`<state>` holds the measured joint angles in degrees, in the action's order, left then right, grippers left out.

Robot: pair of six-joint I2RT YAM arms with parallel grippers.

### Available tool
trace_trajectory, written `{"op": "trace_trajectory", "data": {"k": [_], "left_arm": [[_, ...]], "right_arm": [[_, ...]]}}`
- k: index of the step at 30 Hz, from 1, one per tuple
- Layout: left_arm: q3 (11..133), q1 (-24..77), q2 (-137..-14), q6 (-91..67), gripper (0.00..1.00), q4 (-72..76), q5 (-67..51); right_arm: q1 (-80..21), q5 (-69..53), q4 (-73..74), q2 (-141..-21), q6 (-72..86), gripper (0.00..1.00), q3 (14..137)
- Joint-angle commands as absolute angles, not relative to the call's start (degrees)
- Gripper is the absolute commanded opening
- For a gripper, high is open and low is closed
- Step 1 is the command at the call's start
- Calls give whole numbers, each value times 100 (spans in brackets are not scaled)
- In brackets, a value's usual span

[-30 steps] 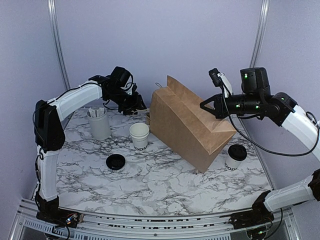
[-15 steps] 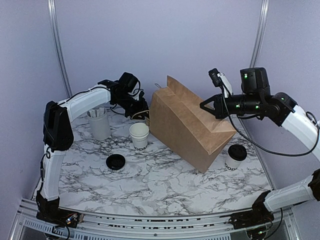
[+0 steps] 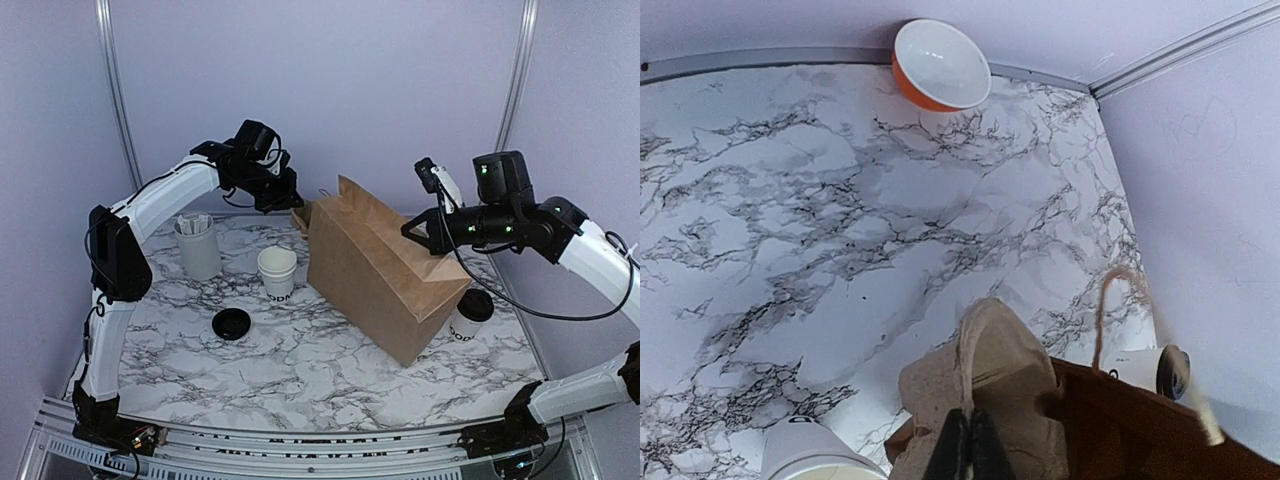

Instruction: Pack the takeout coffee

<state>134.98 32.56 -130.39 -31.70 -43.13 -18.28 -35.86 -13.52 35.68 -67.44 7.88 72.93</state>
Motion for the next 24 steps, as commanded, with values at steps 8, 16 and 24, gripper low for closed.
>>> {"op": "trace_trajectory", "data": {"k": [8,16,24], "left_arm": [[13653,2976,-12398,-3098,0,-4296,-1049],[13384,2858,-11599,-3233,0,-4176,175],[12892,2750,-11050,-3274,0,-3999,661]], "right_arm": [[-3646,-769,3141,-6156,1139,1,6946],[-3650,-431,2762,-6004,1439,2,6721],[-3653,-361,2750,-6032,1483,2,6702]]}}
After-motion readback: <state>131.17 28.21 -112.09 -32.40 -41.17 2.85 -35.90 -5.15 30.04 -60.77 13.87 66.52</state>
